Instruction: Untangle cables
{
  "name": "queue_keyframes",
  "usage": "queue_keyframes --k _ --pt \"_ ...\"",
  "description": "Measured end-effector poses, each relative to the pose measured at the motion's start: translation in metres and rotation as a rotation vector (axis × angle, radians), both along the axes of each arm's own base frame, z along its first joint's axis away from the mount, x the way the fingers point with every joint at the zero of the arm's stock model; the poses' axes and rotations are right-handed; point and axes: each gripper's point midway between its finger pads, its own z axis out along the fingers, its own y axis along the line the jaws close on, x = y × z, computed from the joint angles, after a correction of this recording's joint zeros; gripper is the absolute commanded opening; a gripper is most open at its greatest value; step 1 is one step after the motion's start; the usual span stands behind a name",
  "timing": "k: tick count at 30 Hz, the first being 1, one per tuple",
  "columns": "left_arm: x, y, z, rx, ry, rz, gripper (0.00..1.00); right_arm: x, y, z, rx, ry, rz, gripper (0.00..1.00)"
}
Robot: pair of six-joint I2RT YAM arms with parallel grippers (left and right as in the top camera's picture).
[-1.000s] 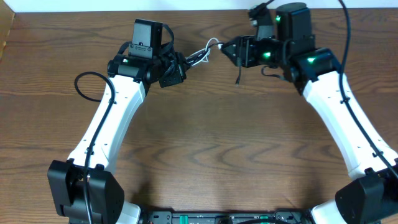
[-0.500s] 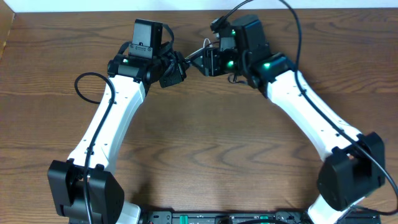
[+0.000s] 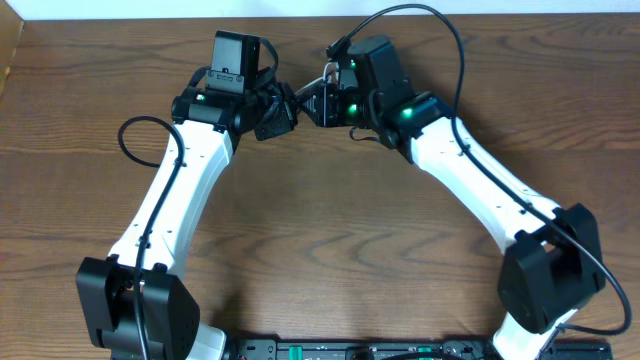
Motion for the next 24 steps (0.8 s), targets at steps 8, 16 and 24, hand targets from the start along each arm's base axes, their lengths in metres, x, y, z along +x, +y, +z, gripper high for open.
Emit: queue_keyframes --k 8,16,24 --pt "0.001 0.001 0.0 0.025 -0.017 -0.024 0.07 0.001 0.002 -0.021 -0.016 0.053 -0.014 0.01" --pt "0.004 0.009 -0.002 0.127 -0.072 -0.083 0.08 0.016 -0.028 -0.023 0.001 0.093 -0.049 0.01" --pt "0.011 0.025 -0.003 0.393 -0.205 -0.28 0.07 0.029 -0.075 -0.008 0.032 0.065 -0.009 0.01"
